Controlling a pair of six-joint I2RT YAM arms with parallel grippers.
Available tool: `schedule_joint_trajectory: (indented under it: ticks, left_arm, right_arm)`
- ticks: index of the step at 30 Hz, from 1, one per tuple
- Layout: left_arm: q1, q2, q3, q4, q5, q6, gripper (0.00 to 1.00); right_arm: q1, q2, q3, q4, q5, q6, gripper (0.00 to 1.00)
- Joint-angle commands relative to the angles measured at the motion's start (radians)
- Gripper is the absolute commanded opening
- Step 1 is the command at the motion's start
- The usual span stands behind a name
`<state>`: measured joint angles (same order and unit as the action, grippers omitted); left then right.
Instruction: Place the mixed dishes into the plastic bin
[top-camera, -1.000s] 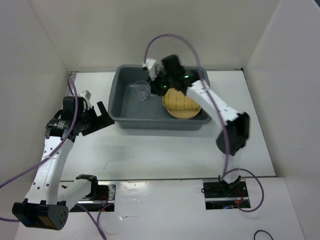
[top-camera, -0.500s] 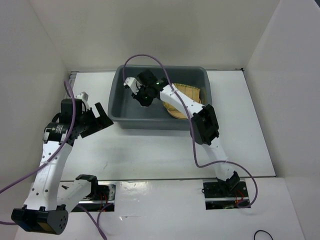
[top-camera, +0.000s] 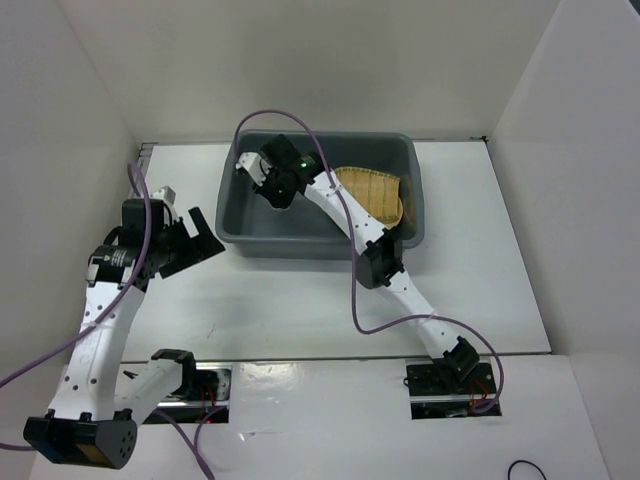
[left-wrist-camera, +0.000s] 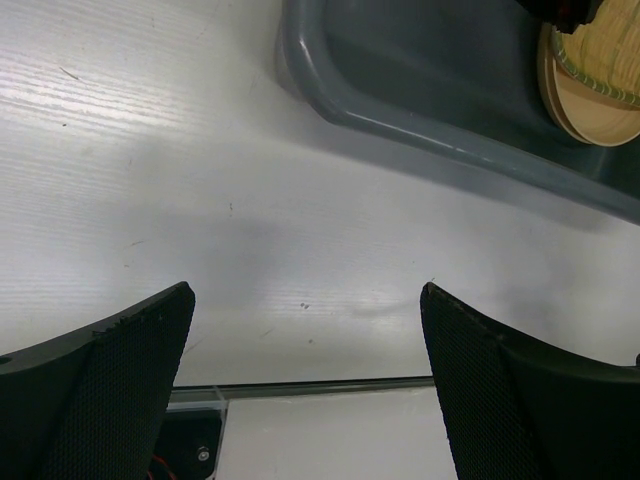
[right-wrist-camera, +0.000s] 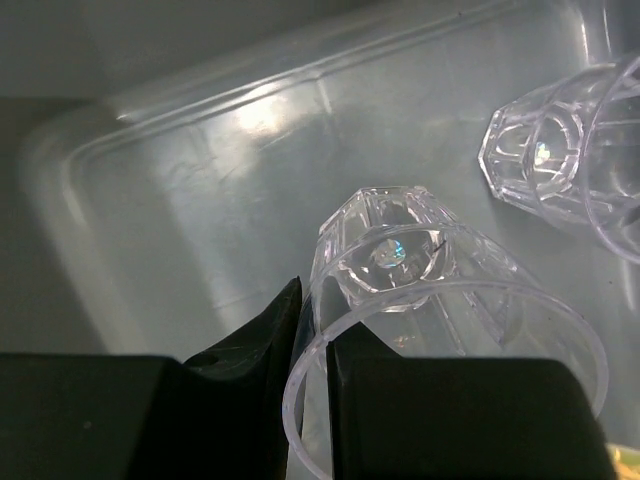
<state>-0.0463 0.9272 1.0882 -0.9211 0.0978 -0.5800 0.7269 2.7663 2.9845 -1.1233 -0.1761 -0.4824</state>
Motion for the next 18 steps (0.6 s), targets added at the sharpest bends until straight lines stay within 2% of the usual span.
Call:
schedule_joint_trajectory:
  ticks: [1,3,7,12,14,15,16,18]
  left_arm:
    - [0.008,-0.036,-0.022,-0.002,-0.009,0.006,1.00]
    - [0.008,-0.036,-0.022,-0.002,0.002,0.006,1.00]
    - [0.008,-0.045,-0.033,-0.002,0.011,0.015,1.00]
    - [0.008,-0.065,-0.033,-0.002,0.011,0.016,1.00]
    - [0.008,-0.065,-0.033,-0.002,0.020,0.016,1.00]
    - [0.008,-0.076,-0.033,-0.002,0.020,0.016,1.00]
    - [0.008,-0.076,-0.042,-0.002,0.020,0.016,1.00]
    - [0.008,-0.096,-0.042,-0.002,0.020,0.016,1.00]
  right_arm:
    - [0.025,-0.008,0.156,-0.101,-0.002,-0.016,0.12]
    - [0.025,0.006,0.117,-0.124,0.007,-0.016,0.14]
    - [0.034,0.027,0.156,-0.138,0.029,-0.005,0.25]
    - [0.043,0.072,0.156,-0.171,0.064,0.004,0.26]
    - [0.043,0.072,0.156,-0.171,0.075,0.004,0.29]
    - [0.043,0.072,0.156,-0.171,0.075,0.013,0.33]
    - [0.043,0.072,0.156,-0.171,0.075,0.013,0.44]
    - [0.052,0.062,0.156,-0.171,0.084,0.013,0.61]
